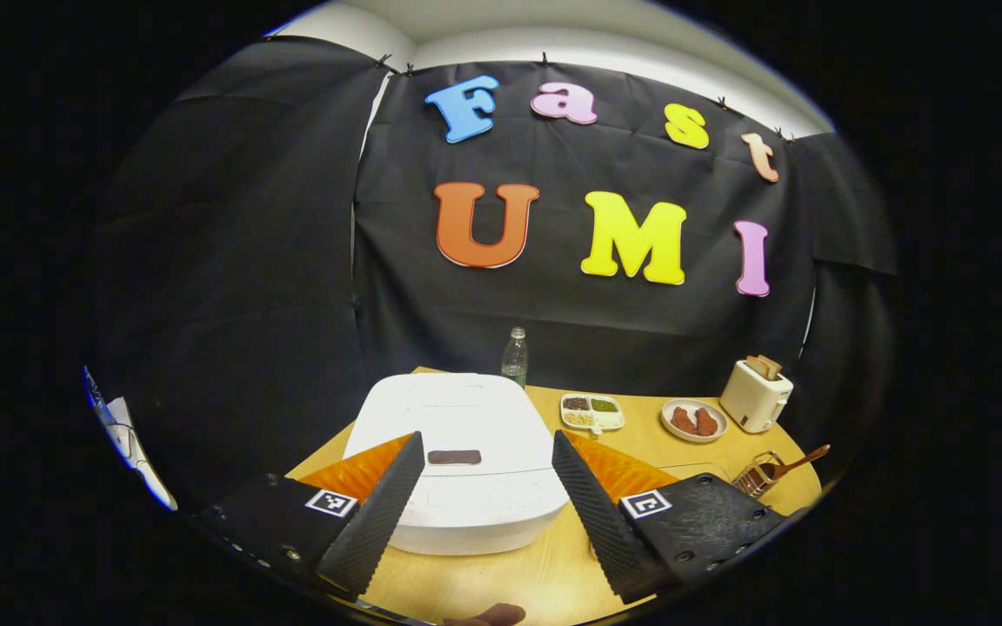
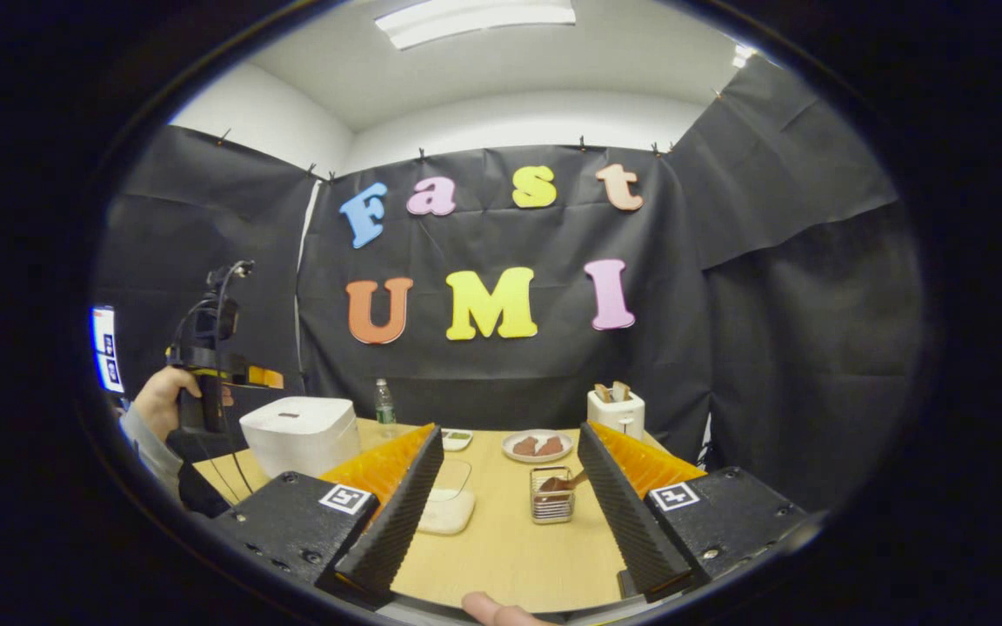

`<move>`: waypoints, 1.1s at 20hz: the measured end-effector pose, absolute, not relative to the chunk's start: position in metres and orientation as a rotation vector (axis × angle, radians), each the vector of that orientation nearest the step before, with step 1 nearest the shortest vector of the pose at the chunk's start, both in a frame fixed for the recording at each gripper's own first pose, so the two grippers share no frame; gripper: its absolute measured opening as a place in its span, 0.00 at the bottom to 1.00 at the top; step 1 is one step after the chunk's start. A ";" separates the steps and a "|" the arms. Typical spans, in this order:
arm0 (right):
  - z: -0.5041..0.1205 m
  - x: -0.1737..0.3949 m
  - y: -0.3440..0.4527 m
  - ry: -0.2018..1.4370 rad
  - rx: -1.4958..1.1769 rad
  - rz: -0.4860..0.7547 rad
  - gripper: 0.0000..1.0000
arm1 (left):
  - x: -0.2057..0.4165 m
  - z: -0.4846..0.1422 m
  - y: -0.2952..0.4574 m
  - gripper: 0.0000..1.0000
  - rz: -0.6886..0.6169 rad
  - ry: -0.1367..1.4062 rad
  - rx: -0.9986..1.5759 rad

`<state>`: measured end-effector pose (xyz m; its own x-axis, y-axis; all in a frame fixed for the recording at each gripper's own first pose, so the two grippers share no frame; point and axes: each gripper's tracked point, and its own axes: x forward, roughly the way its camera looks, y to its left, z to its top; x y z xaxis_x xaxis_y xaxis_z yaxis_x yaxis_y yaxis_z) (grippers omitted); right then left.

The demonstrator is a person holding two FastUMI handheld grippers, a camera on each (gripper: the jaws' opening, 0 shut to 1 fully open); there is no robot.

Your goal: Close the left gripper, press the button to open the rice cooker; take a wooden spoon from the chopstick holder with the right hand, scoop a spoonful of rice and pour it into the rice cooker, then put the wooden spoon back into the chopstick holder.

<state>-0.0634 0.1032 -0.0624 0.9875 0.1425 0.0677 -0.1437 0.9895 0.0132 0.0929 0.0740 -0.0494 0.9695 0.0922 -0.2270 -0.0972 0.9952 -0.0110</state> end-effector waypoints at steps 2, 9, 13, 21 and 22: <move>-0.058 -0.064 0.096 -0.072 0.025 0.132 1.00 | 0.068 -0.041 0.062 0.95 0.076 0.203 -0.007; -0.049 -0.066 0.071 -0.087 0.009 0.083 1.00 | -0.012 -0.026 0.009 0.95 -0.015 0.087 0.023; -0.048 -0.067 0.056 -0.082 0.005 0.054 1.00 | -0.043 -0.029 -0.005 0.95 -0.011 0.055 0.051; -0.053 -0.072 0.047 -0.072 0.023 0.044 1.00 | -0.090 -0.033 -0.047 0.95 -0.042 -0.060 0.107; -0.053 -0.072 0.046 -0.074 0.025 0.042 1.00 | -0.091 -0.036 -0.050 0.95 -0.047 -0.055 0.112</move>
<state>-0.0720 0.0462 -0.0531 0.9964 0.0415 0.0742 -0.0433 0.9988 0.0236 -0.0905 -0.0504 -0.0357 0.9974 -0.0502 0.0521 0.0441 0.9926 0.1132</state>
